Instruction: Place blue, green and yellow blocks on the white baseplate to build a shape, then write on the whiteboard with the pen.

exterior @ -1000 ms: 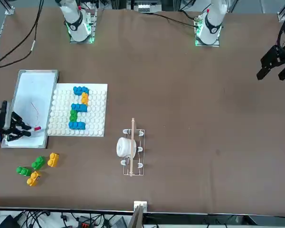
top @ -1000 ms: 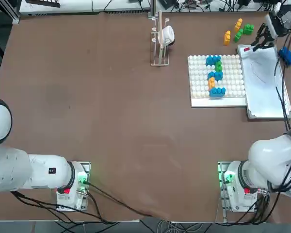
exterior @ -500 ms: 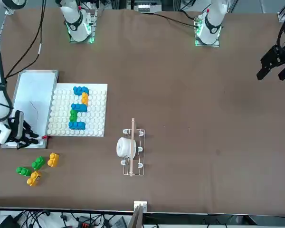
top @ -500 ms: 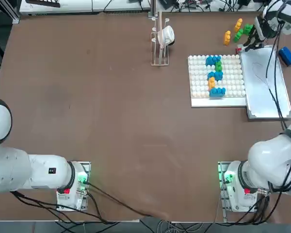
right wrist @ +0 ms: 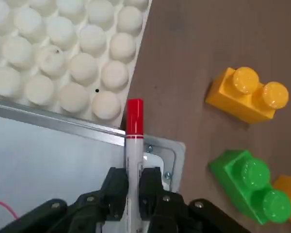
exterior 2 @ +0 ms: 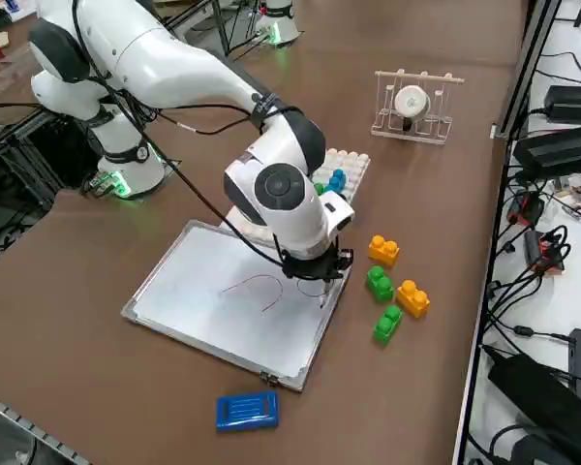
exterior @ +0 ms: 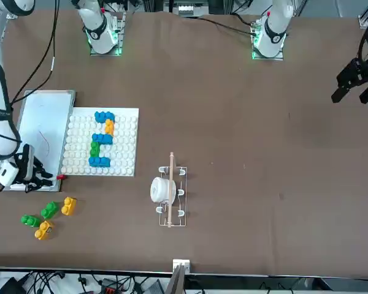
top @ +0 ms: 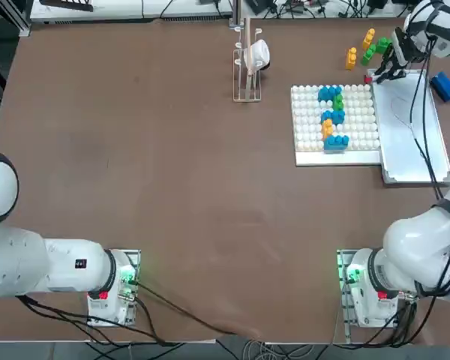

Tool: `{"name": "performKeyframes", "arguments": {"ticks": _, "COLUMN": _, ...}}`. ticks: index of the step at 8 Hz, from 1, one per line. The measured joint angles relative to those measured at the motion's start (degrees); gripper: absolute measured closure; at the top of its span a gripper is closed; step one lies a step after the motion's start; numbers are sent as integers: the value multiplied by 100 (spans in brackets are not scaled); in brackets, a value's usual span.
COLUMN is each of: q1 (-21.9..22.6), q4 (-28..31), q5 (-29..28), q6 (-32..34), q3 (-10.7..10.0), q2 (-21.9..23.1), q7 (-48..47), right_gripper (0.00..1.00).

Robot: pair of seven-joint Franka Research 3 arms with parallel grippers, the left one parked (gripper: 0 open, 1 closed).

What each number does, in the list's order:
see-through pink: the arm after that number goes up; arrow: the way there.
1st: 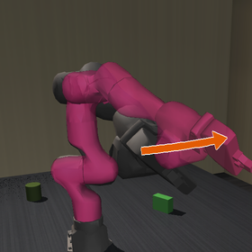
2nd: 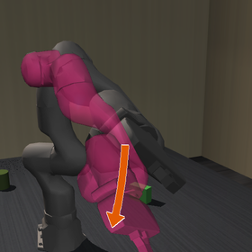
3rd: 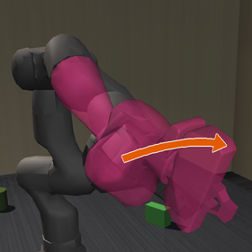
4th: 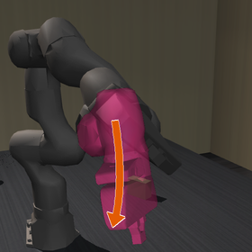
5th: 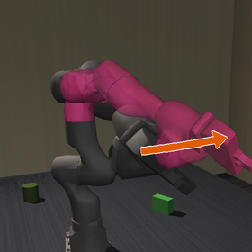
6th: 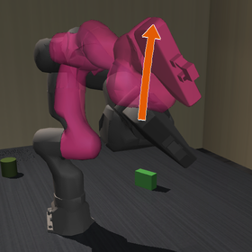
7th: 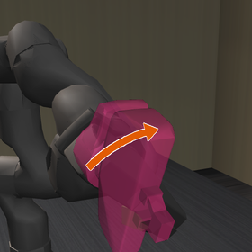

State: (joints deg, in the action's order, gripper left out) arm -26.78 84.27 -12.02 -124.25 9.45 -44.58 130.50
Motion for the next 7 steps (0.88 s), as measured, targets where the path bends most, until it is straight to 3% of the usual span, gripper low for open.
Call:
{"name": "performKeyframes", "arguments": {"ticks": 1, "q1": 0, "q4": 0, "q5": 0, "q6": -7, "q3": -1, "q2": 0, "q7": -3, "right_gripper": 81}}
{"name": "performKeyframes", "arguments": {"ticks": 4, "q1": 0, "q4": 0, "q5": 0, "q6": -15, "q3": -3, "q2": -11, "q7": -5, "right_gripper": 32}}
{"name": "performKeyframes", "arguments": {"ticks": 7, "q1": 1, "q4": -6, "q5": -5, "q6": -19, "q3": -2, "q2": -7, "q7": -12, "right_gripper": 19}}
